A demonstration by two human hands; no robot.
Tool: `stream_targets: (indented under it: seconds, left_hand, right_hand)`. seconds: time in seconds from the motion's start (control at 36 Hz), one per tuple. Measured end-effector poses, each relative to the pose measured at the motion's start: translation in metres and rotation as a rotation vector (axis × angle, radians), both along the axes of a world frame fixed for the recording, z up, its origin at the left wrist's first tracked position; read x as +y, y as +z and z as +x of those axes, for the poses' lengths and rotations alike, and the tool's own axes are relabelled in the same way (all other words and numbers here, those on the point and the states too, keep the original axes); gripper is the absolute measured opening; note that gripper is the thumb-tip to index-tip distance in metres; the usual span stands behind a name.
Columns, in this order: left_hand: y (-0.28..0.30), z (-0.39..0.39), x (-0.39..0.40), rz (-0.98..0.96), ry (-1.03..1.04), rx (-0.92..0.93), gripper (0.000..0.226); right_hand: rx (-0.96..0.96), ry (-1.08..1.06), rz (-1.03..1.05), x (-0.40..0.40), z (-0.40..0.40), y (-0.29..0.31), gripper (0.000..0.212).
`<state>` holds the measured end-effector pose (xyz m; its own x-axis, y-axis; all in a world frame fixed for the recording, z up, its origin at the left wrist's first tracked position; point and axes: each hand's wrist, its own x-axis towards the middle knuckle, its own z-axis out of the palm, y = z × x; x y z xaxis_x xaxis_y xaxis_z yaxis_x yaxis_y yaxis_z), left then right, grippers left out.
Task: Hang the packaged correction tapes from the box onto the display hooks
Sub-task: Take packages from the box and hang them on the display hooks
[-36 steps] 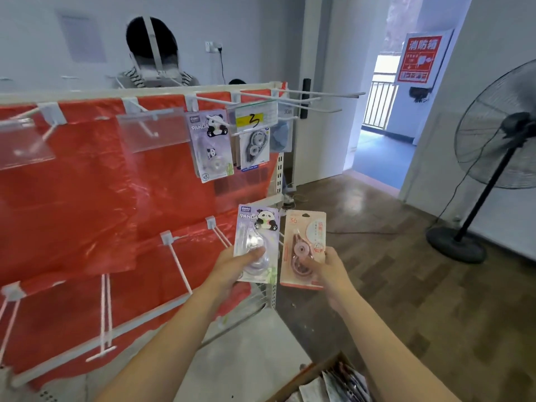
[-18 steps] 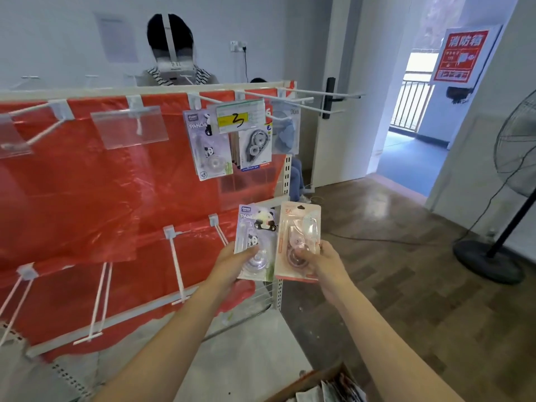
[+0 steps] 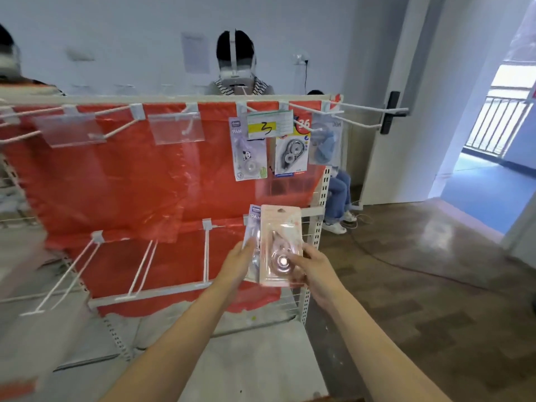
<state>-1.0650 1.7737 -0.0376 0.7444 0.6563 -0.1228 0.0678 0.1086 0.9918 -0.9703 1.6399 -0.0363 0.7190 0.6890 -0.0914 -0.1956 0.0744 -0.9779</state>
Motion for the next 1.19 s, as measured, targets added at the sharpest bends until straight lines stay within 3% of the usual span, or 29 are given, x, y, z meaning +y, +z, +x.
stream_targets:
  seconds: [0.08, 0.17, 0.22, 0.25, 0.33, 0.44, 0.61, 0.89, 1.03, 1.11, 1.19]
  left_hand:
    - [0.015, -0.006, -0.016, -0.043, -0.051, -0.055, 0.044]
    - [0.015, -0.013, -0.016, -0.028, 0.054, -0.089, 0.081]
    - [0.015, -0.020, -0.011, -0.015, 0.088, -0.125, 0.091]
    - [0.018, -0.023, -0.010, -0.023, 0.104, -0.128, 0.084]
    - [0.029, -0.034, -0.009, 0.017, 0.153, -0.181, 0.029]
    - [0.041, -0.045, -0.001, 0.080, 0.224, -0.194, 0.012]
    - [0.068, -0.051, 0.014, 0.088, 0.242, -0.206, 0.028]
    - [0.103, -0.055, 0.024, 0.096, 0.281, -0.227, 0.014]
    - [0.101, -0.058, 0.025, 0.110, 0.303, -0.205, 0.022]
    - [0.102, -0.058, 0.022, 0.119, 0.308, -0.210, 0.015]
    - [0.103, -0.056, 0.021, 0.119, 0.322, -0.211, 0.012]
  right_hand:
    - [-0.059, 0.087, 0.003, 0.016, -0.012, 0.004, 0.021]
    - [-0.110, 0.133, -0.025, 0.027, -0.020, 0.011, 0.031]
    - [-0.119, 0.162, -0.042, 0.032, -0.022, 0.016, 0.041]
    - [-0.106, 0.179, -0.041, 0.033, -0.023, 0.019, 0.042]
    - [-0.008, 0.237, -0.011, 0.037, -0.024, 0.028, 0.034]
    - [-0.016, 0.289, 0.026, 0.042, -0.024, 0.038, 0.020]
    - [-0.130, 0.308, 0.097, 0.055, -0.021, 0.059, 0.049]
    - [-0.262, 0.181, 0.130, 0.060, 0.010, 0.096, 0.071]
    - [-0.270, 0.144, 0.181, 0.057, 0.014, 0.117, 0.055]
    - [-0.280, 0.126, 0.161, 0.054, 0.017, 0.122, 0.037]
    - [-0.283, 0.138, 0.136, 0.051, 0.016, 0.123, 0.032]
